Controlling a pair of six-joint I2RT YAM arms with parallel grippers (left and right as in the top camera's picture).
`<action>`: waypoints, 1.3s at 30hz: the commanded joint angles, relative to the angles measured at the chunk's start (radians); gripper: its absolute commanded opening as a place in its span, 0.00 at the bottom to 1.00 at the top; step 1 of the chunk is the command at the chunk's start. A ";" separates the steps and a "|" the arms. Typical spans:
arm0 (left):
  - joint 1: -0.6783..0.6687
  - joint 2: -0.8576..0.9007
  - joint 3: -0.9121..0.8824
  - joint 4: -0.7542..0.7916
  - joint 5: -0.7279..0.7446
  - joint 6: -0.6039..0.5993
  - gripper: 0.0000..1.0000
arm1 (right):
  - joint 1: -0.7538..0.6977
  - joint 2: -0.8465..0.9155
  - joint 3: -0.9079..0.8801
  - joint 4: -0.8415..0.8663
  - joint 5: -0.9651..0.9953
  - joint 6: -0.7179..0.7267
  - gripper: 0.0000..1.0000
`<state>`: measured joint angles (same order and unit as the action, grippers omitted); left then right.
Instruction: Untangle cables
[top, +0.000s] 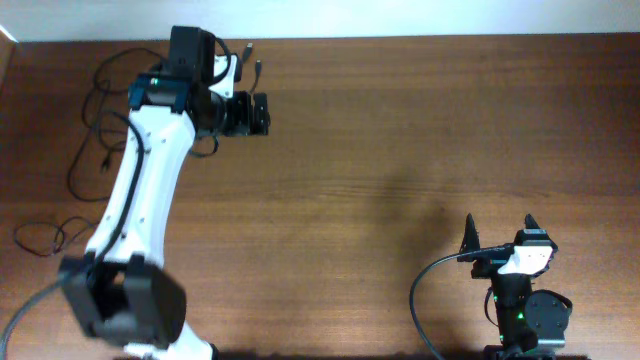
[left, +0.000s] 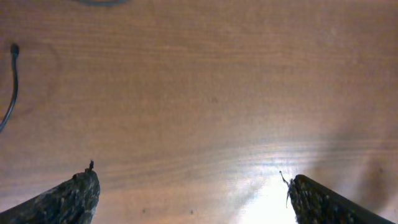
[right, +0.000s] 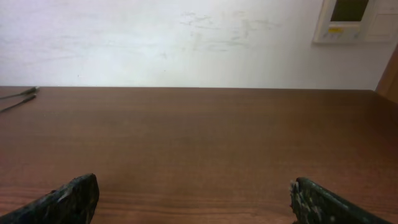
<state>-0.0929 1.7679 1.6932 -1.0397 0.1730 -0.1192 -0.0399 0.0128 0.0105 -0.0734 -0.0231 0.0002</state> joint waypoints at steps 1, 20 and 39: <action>-0.018 -0.246 -0.261 0.049 -0.070 0.016 0.99 | -0.007 -0.009 -0.005 -0.006 0.005 0.008 0.98; -0.014 -1.485 -1.291 0.567 -0.268 0.016 0.99 | -0.007 -0.009 -0.005 -0.006 0.005 0.008 0.99; 0.059 -1.763 -1.685 1.026 -0.294 0.043 0.99 | -0.007 -0.009 -0.005 -0.006 0.005 0.008 0.99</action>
<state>-0.0383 0.0147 0.0139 -0.0181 -0.0914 -0.0967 -0.0418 0.0109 0.0105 -0.0738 -0.0231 0.0006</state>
